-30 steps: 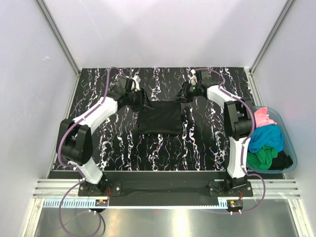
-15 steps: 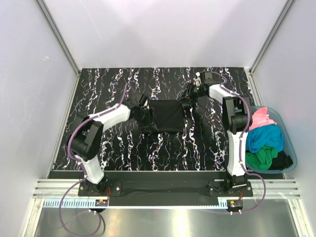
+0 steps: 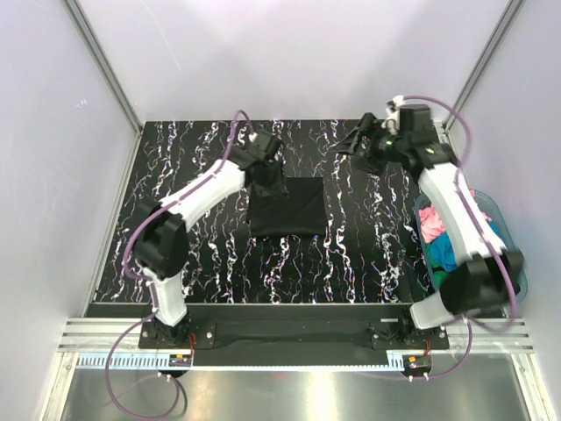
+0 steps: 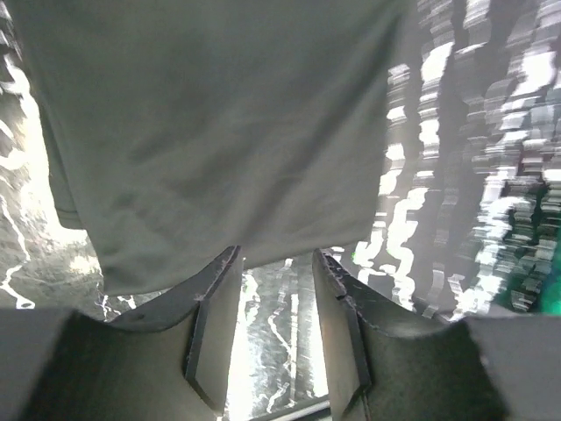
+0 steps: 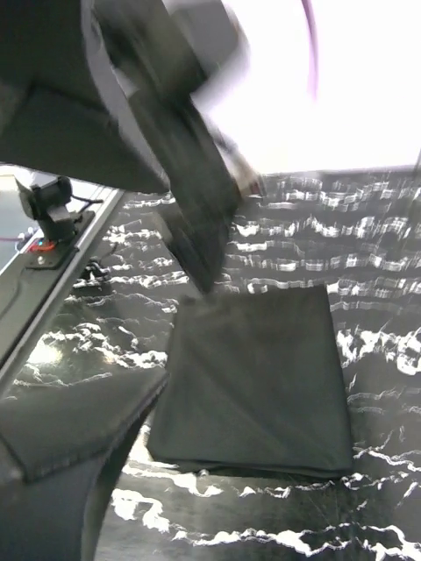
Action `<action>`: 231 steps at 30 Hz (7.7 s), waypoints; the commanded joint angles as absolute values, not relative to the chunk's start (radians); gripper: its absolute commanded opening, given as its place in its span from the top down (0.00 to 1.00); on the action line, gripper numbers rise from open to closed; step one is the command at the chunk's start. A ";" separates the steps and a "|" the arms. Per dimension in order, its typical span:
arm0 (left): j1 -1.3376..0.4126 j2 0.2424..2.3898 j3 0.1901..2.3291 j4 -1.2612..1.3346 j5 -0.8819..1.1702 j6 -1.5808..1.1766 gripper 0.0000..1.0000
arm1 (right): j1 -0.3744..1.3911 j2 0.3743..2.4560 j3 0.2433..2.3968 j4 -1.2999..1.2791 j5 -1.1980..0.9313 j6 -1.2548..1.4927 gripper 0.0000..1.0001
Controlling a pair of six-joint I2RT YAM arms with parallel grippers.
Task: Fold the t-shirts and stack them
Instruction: Fold the tshirt, then neatly place the folded tshirt to the corner
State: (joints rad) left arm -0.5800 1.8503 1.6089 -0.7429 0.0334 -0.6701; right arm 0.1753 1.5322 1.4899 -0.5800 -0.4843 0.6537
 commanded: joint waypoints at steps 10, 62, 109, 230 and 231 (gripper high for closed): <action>-0.638 2.087 1.591 -0.637 -0.132 -0.753 0.56 | 0.176 1.148 1.310 -0.819 -0.393 0.586 0.00; 0.143 2.493 2.258 -0.868 0.066 -0.451 0.55 | 0.179 1.147 1.281 -0.718 -0.393 0.689 0.00; -0.149 2.338 2.129 -0.762 -0.183 0.018 1.00 | 0.181 1.227 1.404 -0.735 -0.393 0.727 0.00; 0.428 2.326 1.826 -0.399 0.107 -0.795 0.62 | 0.204 1.063 1.275 -0.681 -0.259 0.864 0.01; 0.428 2.310 1.815 -0.397 0.101 -0.799 0.64 | 0.204 1.071 1.281 -0.680 -0.259 0.864 0.00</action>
State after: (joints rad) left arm 0.4023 2.3516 1.8645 -0.4076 0.1310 -0.7319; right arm 0.1963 1.0801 1.2648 -0.7033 -0.2810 0.8829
